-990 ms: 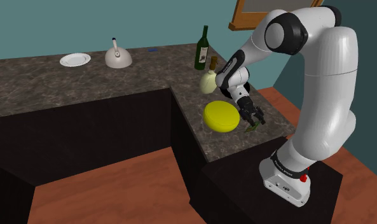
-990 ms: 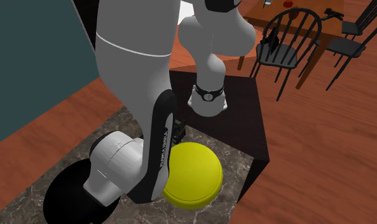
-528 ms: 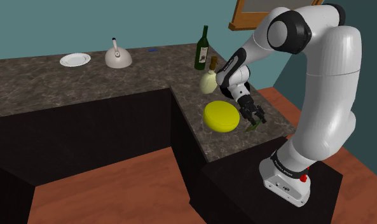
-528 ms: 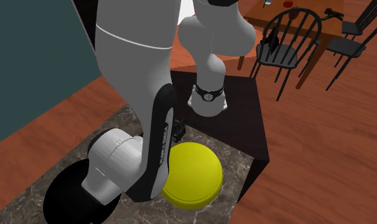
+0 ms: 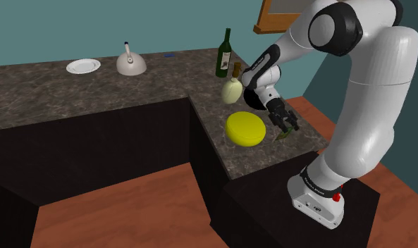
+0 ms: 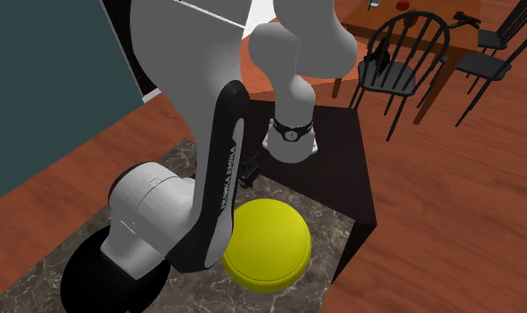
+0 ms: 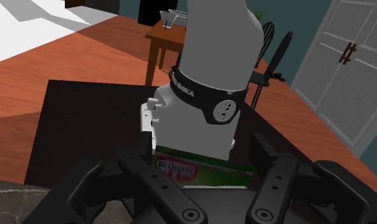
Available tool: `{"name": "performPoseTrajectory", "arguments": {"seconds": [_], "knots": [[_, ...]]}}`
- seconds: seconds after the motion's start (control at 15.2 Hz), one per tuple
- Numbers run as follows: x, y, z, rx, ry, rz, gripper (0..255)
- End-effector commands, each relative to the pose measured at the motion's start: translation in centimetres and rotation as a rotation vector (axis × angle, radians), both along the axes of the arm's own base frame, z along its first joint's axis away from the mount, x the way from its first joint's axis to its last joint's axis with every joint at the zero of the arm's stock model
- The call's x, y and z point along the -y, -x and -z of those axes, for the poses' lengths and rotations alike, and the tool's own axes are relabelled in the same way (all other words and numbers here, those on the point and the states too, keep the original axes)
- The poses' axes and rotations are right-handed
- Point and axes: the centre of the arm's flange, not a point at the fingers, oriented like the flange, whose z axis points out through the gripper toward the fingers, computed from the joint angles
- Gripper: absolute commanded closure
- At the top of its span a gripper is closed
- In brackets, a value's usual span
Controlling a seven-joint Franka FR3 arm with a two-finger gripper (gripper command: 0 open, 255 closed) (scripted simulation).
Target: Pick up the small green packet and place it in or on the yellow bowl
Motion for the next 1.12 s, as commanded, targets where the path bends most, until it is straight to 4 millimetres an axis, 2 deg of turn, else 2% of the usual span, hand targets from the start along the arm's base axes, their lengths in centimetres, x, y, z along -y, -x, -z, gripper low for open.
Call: {"name": "performPoseTrajectory", "arguments": {"seconds": [0.0,1.06], "knots": [[0.0,0.0,-1.0,0.0,0.0,0.0,255],[0.0,0.0,-9.5,0.0,0.0,0.0,255]]}}
